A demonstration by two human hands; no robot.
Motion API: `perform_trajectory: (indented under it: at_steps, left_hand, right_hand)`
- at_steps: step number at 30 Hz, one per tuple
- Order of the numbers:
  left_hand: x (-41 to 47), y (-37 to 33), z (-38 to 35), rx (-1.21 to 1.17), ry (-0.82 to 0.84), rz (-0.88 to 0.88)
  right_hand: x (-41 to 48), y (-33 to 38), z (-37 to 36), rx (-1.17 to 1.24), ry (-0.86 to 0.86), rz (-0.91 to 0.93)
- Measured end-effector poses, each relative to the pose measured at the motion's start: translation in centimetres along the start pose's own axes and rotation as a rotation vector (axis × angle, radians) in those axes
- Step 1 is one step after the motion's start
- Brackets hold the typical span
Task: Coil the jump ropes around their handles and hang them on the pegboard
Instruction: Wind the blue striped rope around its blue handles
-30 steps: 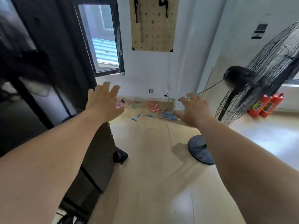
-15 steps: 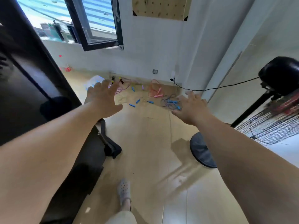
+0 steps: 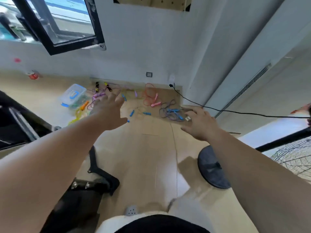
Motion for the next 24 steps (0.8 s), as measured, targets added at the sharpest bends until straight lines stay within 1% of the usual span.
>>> perform_trajectory:
  at_steps: [4, 7, 10, 14, 19, 24]
  left_hand:
    - [9.4, -1.3, -0.1, 0.016, 0.049, -0.005]
    - [16.0, -2.4, -0.5, -0.018, 0.092, 0.019]
    - [21.3, -3.8, -1.0, -0.050, 0.158, 0.053]
    - [27.4, -5.1, -0.8, -0.021, 0.238, 0.035]
    - [35.8, -3.7, -0.8, -0.095, 0.289, 0.055]
    - [46.3, -0.6, -2.0, -0.158, 0.319, 0.038]
  right_hand:
    - [8.7, -3.0, -0.3, 0.051, 0.081, 0.006]
    - [16.1, -5.9, -0.3, 0.113, 0.102, 0.019]
    - [22.4, -8.2, -0.4, 0.169, 0.187, 0.032]
    - [30.1, -10.1, 0.6, 0.208, 0.281, 0.039]
    - [39.3, -9.9, 2.5, 0.265, 0.318, 0.054]
    - [47.2, -9.9, 2.2, 0.295, 0.370, -0.027]
Point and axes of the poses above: each hand's wrist, its own x-axis towards the middle knuckle, its own z-axis out of the back of the hand, y = z × x, the point moved 10 cm from there along x, towards the middle knuckle, and after that the axes turned 6 degrees about y, right-handed, at the moved point
